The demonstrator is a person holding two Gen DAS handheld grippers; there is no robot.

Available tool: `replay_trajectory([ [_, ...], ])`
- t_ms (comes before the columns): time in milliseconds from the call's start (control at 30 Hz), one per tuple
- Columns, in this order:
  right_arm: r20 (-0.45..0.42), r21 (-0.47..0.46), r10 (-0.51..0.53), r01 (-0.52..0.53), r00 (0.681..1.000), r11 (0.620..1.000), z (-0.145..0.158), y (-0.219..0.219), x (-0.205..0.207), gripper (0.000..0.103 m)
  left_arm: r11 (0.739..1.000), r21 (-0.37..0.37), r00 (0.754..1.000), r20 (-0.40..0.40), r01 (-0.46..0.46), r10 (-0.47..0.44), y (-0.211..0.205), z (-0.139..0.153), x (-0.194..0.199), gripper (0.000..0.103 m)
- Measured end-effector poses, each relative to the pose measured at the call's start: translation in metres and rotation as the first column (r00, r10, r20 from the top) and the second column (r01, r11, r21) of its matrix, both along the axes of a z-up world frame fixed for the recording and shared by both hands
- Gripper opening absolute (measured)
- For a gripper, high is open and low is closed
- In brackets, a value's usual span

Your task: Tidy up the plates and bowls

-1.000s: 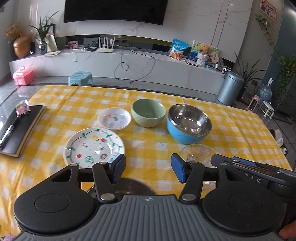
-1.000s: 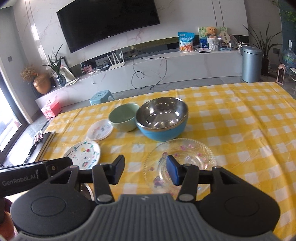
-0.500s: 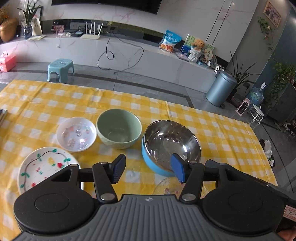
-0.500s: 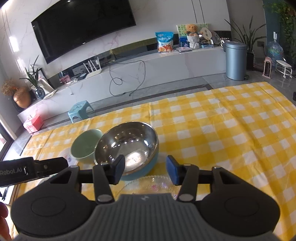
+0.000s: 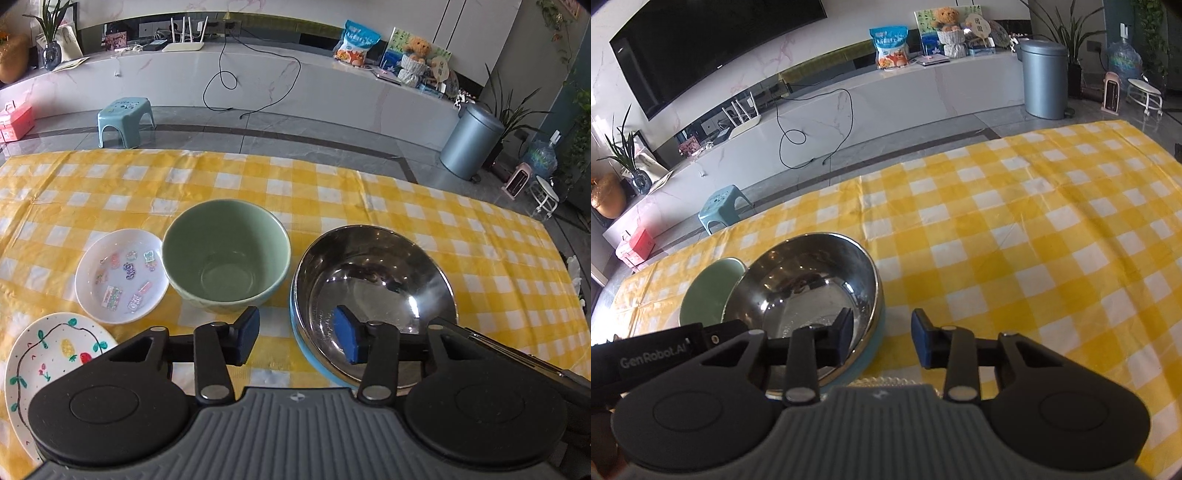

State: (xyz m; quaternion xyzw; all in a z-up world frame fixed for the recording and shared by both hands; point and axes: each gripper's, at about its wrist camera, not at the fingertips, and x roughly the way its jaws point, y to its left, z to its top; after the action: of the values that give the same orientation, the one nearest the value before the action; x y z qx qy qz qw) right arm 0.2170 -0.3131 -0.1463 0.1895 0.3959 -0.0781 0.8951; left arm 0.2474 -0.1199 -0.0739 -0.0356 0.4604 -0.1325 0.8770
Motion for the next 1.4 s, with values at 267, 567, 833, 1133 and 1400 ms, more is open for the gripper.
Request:
replay_trajectory([
  [267, -0.021, 0.027, -0.003, 0.003, 1.000, 1.000, -0.008, -0.002, 0.008, 0.028, 1.000, 0.025, 1.000, -0.021, 0.008, -0.007, -0.011, -0.010, 0.009, 0.030],
  [567, -0.035, 0.025, -0.011, 0.012, 0.999, 1.000, -0.006, 0.004, 0.013, 0.013, 0.999, 0.038, 1.000, 0.002, 0.019, -0.019, -0.016, -0.004, 0.004, 0.014],
  [833, 0.004, 0.024, -0.015, 0.015, 1.000, 1.000, 0.017, 0.007, -0.010, 0.011, 1.000, 0.018, 0.999, 0.045, 0.018, -0.019, -0.008, 0.025, -0.018, 0.012],
  [1133, 0.056, 0.039, 0.011, -0.013, 0.998, 0.999, 0.050, 0.029, -0.062, 0.010, 1.000, -0.017, 0.995, 0.097, -0.016, 0.017, 0.025, 0.058, -0.067, 0.012],
  [1400, 0.091, 0.064, 0.064, -0.070, 0.994, 0.996, 0.073, 0.058, -0.111, 0.010, 0.997, -0.042, 0.988, 0.142, -0.062, 0.068, 0.061, 0.082, -0.115, 0.012],
])
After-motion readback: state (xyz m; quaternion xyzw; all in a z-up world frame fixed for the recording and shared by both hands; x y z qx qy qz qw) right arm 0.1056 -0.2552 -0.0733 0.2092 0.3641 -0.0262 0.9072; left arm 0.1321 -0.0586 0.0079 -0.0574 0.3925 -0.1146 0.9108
